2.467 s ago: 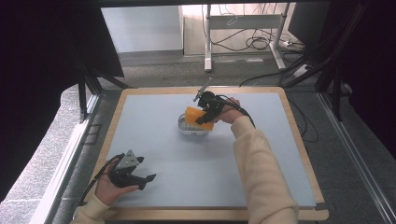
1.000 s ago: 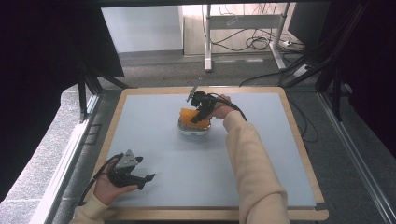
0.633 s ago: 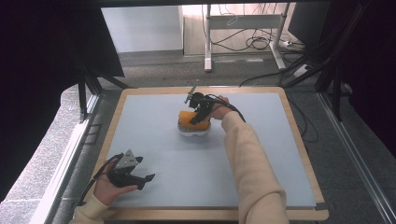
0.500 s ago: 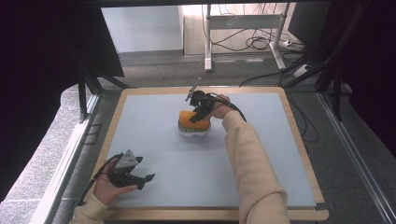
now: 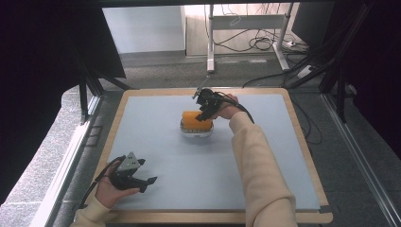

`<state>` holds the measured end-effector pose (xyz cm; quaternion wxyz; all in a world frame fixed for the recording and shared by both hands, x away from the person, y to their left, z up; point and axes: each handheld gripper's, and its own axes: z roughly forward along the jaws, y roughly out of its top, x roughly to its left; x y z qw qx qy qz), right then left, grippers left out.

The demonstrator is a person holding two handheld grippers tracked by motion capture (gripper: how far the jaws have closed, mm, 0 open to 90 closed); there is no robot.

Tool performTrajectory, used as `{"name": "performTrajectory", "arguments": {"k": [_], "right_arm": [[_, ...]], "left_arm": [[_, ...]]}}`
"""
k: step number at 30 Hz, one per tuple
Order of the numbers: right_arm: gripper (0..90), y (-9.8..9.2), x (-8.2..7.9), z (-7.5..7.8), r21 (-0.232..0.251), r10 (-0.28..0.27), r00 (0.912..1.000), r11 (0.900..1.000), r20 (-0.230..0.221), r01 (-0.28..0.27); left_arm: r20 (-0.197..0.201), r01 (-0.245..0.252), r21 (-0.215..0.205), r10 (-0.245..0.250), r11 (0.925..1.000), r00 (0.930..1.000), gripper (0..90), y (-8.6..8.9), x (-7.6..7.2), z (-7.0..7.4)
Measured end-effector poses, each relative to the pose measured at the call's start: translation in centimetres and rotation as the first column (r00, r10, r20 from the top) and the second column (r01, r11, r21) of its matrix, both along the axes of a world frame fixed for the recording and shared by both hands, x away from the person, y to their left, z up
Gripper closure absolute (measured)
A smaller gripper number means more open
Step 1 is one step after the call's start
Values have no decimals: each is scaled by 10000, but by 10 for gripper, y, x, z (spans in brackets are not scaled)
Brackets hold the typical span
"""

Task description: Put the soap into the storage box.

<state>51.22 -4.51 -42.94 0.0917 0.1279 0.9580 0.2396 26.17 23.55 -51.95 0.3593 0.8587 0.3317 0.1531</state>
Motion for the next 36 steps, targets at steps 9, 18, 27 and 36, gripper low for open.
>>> {"name": "performTrajectory", "arguments": {"k": [9,18,27,36], "right_arm": [[372,-6,1,-1,68,-802,9961,9968,356,800],[352,-19,-3,-3,554,-1208,9923,9913,276,1191],[333,-37,-14,-3,1125,-1757,9843,9786,183,1726],[336,-61,-36,-6,1692,-2457,9687,9568,359,2364]], "left_arm": [[-8,18,25,-17,10000,10000,187,0,0,0],[-45,27,40,-27,10000,10000,187,-1,0,-1],[-47,13,76,-13,10000,10000,187,-2,0,-2],[-38,-11,163,12,9999,10000,187,-2,0,-2]]}}
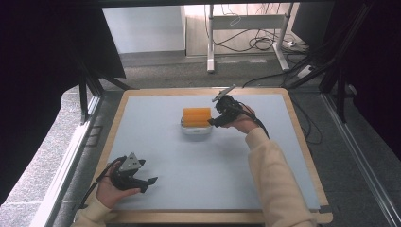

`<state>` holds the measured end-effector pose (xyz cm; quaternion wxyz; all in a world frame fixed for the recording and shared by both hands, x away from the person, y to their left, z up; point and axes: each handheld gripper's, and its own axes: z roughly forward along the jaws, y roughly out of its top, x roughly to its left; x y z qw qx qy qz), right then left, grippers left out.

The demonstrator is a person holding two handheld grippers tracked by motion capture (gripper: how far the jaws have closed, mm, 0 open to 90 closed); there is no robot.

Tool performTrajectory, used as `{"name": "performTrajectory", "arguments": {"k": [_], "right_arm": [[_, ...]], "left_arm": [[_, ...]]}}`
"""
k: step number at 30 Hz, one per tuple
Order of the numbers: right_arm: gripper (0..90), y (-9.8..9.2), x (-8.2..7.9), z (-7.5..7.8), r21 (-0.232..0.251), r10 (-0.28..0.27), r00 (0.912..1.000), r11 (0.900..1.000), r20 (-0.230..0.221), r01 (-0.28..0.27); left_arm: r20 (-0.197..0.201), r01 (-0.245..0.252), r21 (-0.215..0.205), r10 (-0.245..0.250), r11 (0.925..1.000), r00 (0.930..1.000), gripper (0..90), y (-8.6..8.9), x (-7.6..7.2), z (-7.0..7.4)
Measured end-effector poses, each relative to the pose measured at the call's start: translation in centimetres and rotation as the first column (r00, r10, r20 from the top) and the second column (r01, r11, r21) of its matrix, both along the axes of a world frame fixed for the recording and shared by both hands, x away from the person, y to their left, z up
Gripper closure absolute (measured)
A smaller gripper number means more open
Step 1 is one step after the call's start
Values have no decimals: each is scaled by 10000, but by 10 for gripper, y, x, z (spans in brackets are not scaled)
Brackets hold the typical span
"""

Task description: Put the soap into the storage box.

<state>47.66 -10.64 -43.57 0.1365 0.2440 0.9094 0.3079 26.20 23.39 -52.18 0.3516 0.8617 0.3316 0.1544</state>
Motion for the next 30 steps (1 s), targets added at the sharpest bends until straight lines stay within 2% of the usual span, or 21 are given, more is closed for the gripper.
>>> {"name": "performTrajectory", "arguments": {"k": [6,10,13,15,17,21,22,26,28,30], "right_arm": [[332,-23,-23,-3,457,-662,9978,9968,81,657],[330,-41,-42,-3,937,-1156,9932,9890,110,1141],[327,-56,-58,-5,1214,-1314,9913,9840,12,1303],[321,-64,-68,-6,1236,-1352,9908,9833,51,1336],[317,-73,-80,-9,1294,-1435,9896,9815,102,1410],[283,-94,-109,-21,1595,-1889,9819,9698,118,1847],[283,-94,-109,-21,1595,-1889,9819,9698,118,1847],[269,-108,-129,-33,1883,-2109,9775,9600,7,2070],[262,-113,-137,-38,1751,-2042,9789,9638,-16,2013],[264,-114,-141,-42,1839,-2137,9769,9604,37,2094]], "left_arm": [[6,-54,-19,54,10000,10000,187,0,0,-1],[5,-58,-5,58,10000,10000,187,0,0,-1],[7,-46,-33,46,10000,10000,187,0,-1,0],[7,-44,-32,44,10000,10000,187,-1,-1,0],[7,-41,-36,41,10000,10000,187,-1,-1,0],[29,-53,-41,53,10000,10000,187,-2,-1,0],[29,-53,-41,53,10000,10000,187,-2,-1,0],[22,-13,-5,13,10000,10000,187,-4,-1,-1],[33,-17,12,17,10000,10000,187,-4,-1,0],[61,-43,-9,43,10000,10000,187,-4,0,0]]}}
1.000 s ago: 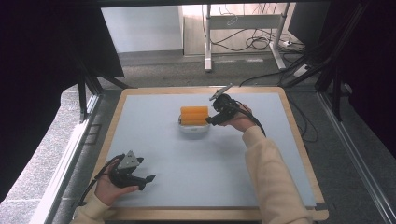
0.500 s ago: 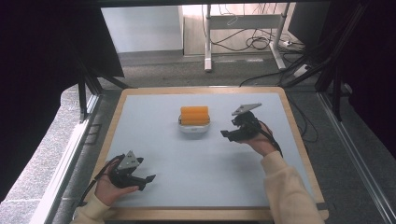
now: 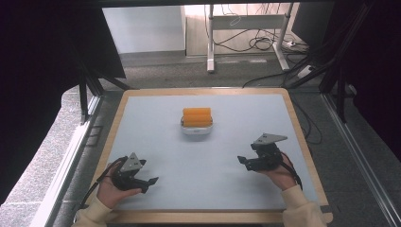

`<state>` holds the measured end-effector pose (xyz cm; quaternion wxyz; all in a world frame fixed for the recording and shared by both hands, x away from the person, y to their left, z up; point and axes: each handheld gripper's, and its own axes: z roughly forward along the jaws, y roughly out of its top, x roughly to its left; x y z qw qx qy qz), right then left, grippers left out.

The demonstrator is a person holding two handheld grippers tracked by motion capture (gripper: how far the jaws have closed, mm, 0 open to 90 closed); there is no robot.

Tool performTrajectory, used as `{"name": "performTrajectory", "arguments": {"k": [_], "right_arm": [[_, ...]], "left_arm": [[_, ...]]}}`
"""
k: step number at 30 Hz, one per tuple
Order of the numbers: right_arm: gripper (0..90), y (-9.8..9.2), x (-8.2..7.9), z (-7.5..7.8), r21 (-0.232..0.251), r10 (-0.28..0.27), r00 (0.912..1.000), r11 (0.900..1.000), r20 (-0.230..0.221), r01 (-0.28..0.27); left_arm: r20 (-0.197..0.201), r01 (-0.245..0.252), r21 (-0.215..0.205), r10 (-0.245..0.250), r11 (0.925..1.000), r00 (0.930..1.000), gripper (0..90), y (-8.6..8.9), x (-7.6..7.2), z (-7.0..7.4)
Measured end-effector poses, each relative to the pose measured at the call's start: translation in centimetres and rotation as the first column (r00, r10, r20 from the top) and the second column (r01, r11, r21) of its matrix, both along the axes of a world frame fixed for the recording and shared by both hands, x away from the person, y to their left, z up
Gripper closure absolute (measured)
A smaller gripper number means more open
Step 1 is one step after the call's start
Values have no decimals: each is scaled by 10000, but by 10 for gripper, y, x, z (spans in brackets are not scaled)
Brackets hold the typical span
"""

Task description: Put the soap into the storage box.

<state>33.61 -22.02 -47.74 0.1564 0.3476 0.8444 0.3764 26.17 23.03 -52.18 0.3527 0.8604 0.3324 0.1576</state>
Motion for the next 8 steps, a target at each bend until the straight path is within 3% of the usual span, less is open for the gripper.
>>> {"name": "performTrajectory", "arguments": {"k": [8], "right_arm": [[222,4,-2,-4,-90,-149,9968,9998,784,157]], "left_arm": [[-33,-70,-81,70,9999,10000,189,0,2,0]]}}
